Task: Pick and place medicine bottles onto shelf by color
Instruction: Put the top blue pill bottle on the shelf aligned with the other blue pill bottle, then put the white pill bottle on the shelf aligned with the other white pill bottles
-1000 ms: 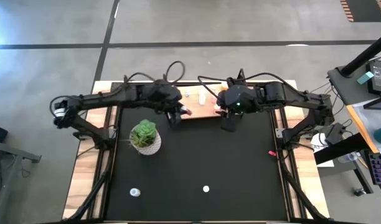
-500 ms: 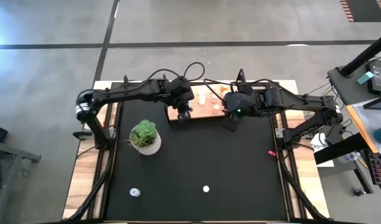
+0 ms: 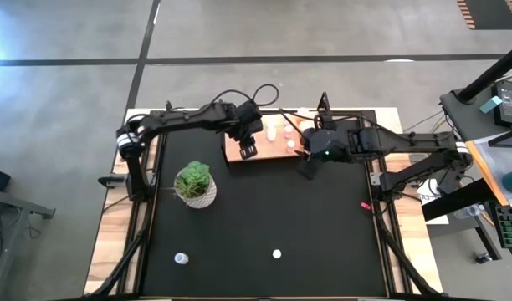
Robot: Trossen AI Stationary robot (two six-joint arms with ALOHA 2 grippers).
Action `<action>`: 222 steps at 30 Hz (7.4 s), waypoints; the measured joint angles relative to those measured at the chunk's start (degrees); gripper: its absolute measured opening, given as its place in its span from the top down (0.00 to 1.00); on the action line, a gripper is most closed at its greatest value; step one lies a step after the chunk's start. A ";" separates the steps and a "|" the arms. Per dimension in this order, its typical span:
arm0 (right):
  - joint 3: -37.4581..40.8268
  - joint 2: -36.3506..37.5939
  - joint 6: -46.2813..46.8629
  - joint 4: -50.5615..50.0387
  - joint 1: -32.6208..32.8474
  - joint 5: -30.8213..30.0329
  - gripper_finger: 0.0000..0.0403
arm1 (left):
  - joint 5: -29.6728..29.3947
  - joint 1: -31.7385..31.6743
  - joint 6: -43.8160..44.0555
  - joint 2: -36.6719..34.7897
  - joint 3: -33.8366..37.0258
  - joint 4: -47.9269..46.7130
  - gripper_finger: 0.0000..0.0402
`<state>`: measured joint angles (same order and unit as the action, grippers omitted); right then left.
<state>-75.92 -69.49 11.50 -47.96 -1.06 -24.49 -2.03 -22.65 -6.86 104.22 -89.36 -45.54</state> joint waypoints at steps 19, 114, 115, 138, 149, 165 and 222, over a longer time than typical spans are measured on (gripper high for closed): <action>5.76 0.76 -4.89 10.53 -0.09 -1.08 0.46 | 0.16 -3.35 0.08 5.47 0.07 4.61 0.74; 5.83 -2.60 23.87 15.23 20.97 -0.99 0.47 | 2.79 28.45 32.45 -20.54 3.99 -7.39 0.54; 5.83 -2.60 23.06 14.81 21.20 -1.02 0.47 | 1.60 29.93 35.87 -20.55 4.47 -7.37 0.54; 5.83 -2.23 7.94 11.35 28.06 0.90 0.47 | -0.11 63.19 114.46 -20.30 20.86 -8.21 0.55; 5.83 -2.25 7.93 11.33 28.05 0.90 0.47 | 5.83 69.62 125.10 -20.32 26.43 -7.97 0.55; 5.83 -2.25 7.79 11.34 28.04 0.90 0.47 | 9.23 69.74 126.56 -20.16 31.65 -2.34 0.55; 5.83 0.61 7.01 10.77 27.80 0.85 0.47 | 9.37 49.98 101.46 -15.16 21.94 1.35 0.67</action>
<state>-70.08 -68.89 18.51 -37.19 26.74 -23.64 7.34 27.33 94.60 89.06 -67.42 -44.20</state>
